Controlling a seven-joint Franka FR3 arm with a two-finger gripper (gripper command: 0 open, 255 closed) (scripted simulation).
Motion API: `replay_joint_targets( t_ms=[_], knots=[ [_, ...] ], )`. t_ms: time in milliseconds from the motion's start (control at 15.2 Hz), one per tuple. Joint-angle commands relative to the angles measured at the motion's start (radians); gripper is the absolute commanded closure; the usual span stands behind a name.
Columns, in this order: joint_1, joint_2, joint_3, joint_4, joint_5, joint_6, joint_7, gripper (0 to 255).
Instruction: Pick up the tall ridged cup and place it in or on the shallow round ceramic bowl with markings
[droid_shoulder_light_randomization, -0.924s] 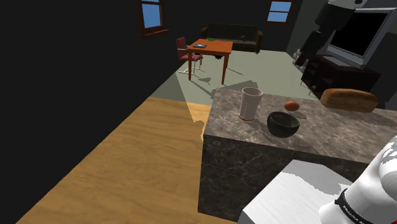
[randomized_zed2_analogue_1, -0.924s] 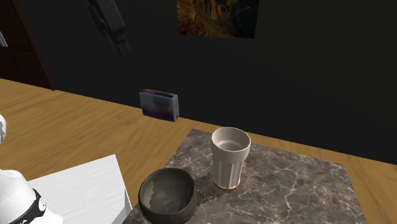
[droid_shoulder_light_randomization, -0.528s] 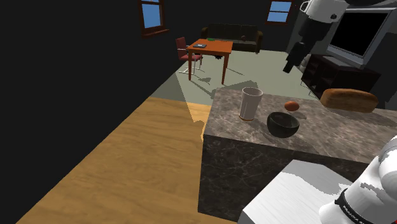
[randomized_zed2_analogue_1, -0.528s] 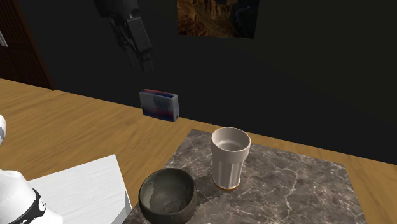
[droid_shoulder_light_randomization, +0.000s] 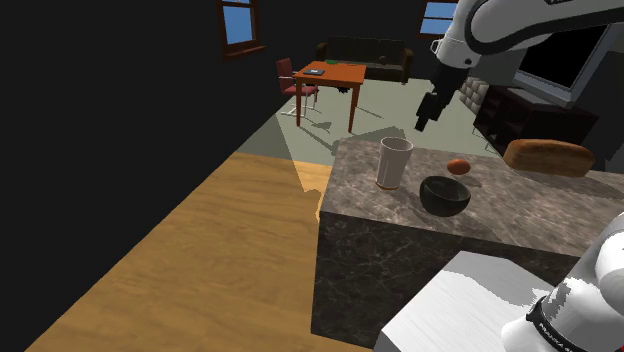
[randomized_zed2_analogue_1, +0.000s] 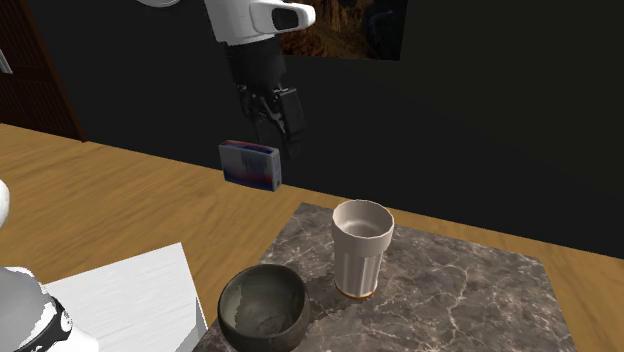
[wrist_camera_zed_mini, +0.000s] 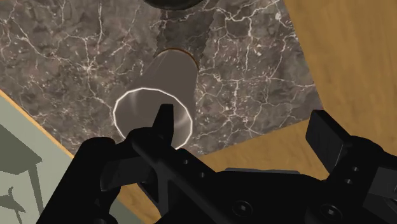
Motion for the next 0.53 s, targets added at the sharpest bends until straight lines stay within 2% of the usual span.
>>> replay_joint_targets(
  t_ms=[0, 462],
  knots=[
    [0.002, 0.072, -0.013, 0.015, 0.002, 0.046, -0.016, 0],
    [0.005, 0.333, -0.050, 0.110, 0.029, 0.170, -0.081, 0]
  ],
)
